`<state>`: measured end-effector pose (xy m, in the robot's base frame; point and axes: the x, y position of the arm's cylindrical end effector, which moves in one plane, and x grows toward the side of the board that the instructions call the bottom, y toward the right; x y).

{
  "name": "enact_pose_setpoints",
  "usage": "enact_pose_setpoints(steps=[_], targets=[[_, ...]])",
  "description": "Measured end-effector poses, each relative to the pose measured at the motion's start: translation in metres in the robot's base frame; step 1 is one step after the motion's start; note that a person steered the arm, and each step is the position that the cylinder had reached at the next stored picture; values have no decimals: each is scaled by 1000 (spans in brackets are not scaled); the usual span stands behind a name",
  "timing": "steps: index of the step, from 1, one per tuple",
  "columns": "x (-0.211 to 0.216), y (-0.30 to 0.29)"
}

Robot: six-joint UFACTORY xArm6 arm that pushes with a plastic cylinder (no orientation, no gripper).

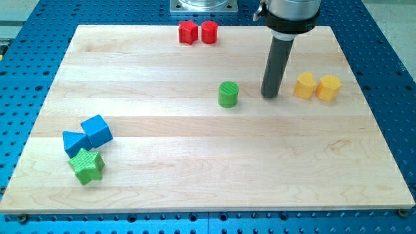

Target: Push the green star into the green circle

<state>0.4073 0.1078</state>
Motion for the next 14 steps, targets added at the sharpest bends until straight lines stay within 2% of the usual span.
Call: enact_pose_setpoints(steps=[1, 2, 3, 4, 5, 7, 8, 9, 10, 11, 12, 13, 14], targets=[[5, -64], [26, -84], [161, -105], [211, -210], [210, -272], [189, -275], [198, -277], [208, -330], [187, -295], [136, -212], [156, -207], [201, -278], [181, -323]])
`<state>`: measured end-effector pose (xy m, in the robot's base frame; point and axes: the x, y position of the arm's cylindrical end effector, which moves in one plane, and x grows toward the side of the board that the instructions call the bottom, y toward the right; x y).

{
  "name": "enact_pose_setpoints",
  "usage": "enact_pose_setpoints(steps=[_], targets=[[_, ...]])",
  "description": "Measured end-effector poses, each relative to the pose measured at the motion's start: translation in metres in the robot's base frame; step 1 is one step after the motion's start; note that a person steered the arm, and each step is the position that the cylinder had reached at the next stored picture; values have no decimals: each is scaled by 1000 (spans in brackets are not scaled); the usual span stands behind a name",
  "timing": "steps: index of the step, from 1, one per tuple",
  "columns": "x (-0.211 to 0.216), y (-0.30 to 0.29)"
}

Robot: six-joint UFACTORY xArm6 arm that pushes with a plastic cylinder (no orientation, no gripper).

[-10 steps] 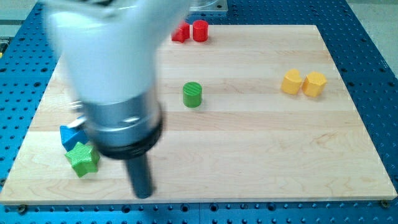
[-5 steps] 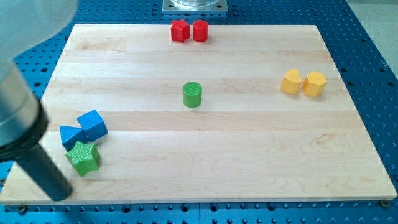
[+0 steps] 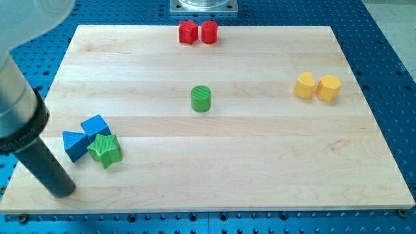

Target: Push the green star into the green circle

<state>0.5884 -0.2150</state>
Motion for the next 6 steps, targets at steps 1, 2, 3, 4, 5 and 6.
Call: enact_pose_setpoints(steps=[1, 2, 3, 4, 5, 6], targets=[[-45, 50], [-88, 92], [-108, 123], [-132, 148], [-132, 140], [-132, 140]])
